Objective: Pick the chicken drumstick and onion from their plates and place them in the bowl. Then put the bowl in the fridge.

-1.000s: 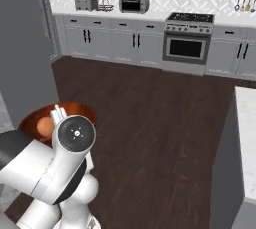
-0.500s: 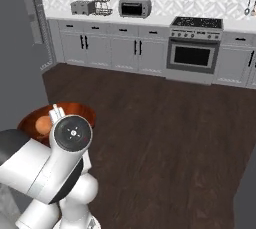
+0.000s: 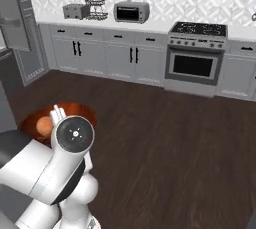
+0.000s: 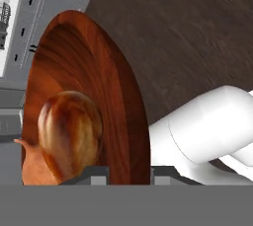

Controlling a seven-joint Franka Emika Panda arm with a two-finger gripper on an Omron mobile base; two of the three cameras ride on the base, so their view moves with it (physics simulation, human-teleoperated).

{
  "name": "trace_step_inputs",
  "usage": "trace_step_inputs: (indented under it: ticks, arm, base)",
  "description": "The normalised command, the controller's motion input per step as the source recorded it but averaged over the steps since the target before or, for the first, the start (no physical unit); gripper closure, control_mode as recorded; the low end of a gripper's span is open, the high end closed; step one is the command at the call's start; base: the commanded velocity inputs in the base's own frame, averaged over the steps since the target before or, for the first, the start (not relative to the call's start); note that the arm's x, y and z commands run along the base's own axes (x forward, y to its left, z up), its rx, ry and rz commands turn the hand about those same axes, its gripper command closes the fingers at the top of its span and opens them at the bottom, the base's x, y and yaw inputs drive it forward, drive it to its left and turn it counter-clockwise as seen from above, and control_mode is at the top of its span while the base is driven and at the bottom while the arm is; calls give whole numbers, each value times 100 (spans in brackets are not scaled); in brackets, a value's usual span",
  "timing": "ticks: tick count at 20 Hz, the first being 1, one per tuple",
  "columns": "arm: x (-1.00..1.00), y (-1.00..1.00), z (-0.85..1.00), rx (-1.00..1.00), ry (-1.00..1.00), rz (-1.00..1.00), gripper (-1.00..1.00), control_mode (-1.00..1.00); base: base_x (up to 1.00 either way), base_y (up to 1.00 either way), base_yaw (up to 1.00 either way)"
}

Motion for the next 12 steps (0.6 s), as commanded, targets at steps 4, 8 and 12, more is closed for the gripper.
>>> trace_step_inputs:
  ticks: [4,8,12]
  arm:
    - [0,0,0,0,0,0,100,100]
    - [0,0,0,0,0,0,100,100]
    - [0,0,0,0,0,0,100,100]
  base:
    - [100,-20,31]
    - [100,-24,46]
    - [100,-34,53]
